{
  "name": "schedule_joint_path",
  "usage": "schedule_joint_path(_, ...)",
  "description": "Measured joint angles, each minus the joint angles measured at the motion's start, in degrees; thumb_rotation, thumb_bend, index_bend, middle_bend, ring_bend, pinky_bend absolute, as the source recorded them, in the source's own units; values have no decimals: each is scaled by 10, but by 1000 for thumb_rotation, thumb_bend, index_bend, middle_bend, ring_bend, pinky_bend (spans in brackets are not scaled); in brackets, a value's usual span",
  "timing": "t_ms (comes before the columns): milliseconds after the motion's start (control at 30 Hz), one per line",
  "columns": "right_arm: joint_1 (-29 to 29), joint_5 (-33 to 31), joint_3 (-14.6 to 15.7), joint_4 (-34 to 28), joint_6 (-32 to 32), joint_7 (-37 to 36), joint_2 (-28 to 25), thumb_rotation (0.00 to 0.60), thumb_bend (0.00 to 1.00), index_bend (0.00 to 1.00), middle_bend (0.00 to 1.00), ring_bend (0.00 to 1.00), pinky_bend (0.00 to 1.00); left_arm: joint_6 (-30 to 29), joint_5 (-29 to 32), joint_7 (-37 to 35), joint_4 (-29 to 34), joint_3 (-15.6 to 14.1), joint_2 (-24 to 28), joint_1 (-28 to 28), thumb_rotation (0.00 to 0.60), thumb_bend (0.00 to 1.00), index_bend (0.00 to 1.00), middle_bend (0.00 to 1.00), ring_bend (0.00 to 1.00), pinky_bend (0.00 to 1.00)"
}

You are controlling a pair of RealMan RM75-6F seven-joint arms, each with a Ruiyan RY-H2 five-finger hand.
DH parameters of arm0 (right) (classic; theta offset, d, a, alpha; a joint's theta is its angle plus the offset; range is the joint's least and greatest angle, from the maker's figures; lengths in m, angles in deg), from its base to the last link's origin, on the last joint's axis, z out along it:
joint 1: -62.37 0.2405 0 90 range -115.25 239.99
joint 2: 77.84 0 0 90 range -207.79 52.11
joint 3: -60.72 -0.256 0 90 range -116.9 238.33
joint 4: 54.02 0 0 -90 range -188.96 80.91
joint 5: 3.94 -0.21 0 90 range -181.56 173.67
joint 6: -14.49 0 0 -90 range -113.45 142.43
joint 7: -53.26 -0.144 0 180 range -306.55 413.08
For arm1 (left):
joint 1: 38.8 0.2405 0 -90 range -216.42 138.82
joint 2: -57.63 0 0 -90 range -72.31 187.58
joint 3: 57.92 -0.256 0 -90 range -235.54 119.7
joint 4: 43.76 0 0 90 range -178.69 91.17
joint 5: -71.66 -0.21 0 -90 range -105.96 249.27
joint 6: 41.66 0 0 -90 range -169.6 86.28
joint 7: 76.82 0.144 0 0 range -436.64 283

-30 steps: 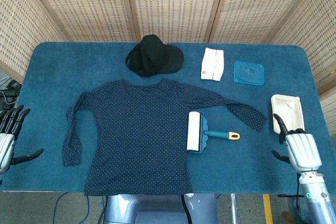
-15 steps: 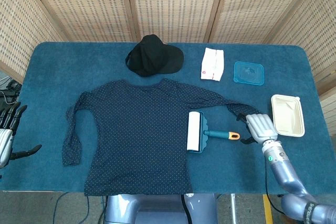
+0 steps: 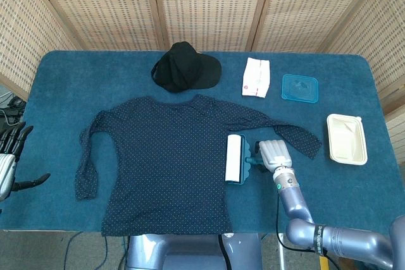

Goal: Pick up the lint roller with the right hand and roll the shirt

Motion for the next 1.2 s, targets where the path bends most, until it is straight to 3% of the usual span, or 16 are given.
schedule_joint_path(433,3,1,28,10,33,18,24,600,457,406,1000,1000,1000,-1,-2,1,2,-2,1,0,600,0,0,0,0,0)
schedule_joint_path(800,-6,37,43,60,33,2,56,600,473,424,1000,1000,1000,0,5,-6,1,0,5,1,600,0,0,0,0,0)
schedule_joint_path(1033,-12,51,45,74,26,-7,61,600,796,655,1000,1000,1000,1,6,-9,0,0,6,0,600,0,0,0,0,0)
schedule_joint_path(1200,-15,69,42,66,28,-16,54,600,850,697,1000,1000,1000,2,6,-10,0,0,6,0,600,0,0,0,0,0)
